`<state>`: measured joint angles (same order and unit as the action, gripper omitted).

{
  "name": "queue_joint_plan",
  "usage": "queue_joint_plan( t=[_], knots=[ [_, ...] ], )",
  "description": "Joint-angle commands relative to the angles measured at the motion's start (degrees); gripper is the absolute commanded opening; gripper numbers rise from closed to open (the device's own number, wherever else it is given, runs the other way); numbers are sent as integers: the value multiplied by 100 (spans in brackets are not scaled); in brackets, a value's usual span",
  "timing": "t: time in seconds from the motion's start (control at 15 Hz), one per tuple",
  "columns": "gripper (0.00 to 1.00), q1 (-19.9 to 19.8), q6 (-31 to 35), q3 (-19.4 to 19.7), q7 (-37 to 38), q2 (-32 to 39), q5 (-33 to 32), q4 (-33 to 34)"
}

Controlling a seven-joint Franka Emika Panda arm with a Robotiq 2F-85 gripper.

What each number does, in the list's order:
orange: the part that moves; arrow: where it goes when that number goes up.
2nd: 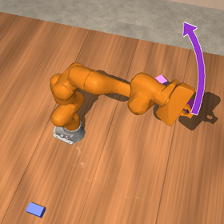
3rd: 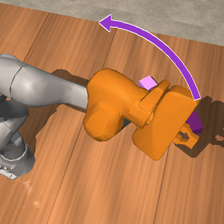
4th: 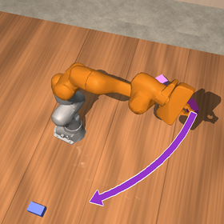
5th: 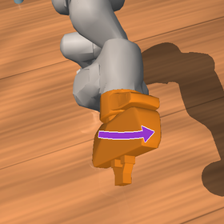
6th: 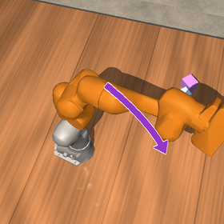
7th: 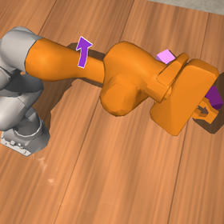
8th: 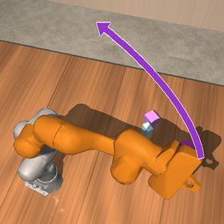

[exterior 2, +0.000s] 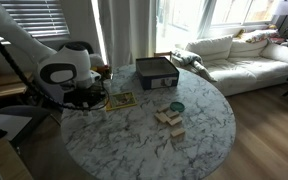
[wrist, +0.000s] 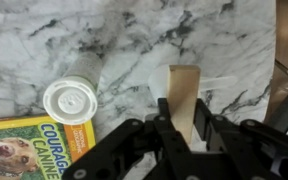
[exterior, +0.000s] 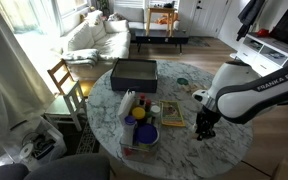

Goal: Remove the measuring cup from the clear container and put it on the table then place one wooden block on top of the measuring cup

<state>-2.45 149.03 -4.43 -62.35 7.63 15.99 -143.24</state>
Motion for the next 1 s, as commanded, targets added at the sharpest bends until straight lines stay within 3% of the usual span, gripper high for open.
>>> queue_joint_plan(
  t=[0.0, 0.33, 0.4, 0.47, 0.53, 0.93],
  knots=[
    [7, 3, 163, 20, 147, 95, -173, -48],
    [7, -5, 133, 21, 163, 55, -245, -67],
    [15, 3, 146, 28, 203, 50, -287, -70],
    [54, 1, 142, 23, 198, 48, -291, -66],
    [55, 2, 144, 21, 223, 40, -301, -62],
    [98, -66, 124, -19, 28, -126, -29, -35]
  ],
)
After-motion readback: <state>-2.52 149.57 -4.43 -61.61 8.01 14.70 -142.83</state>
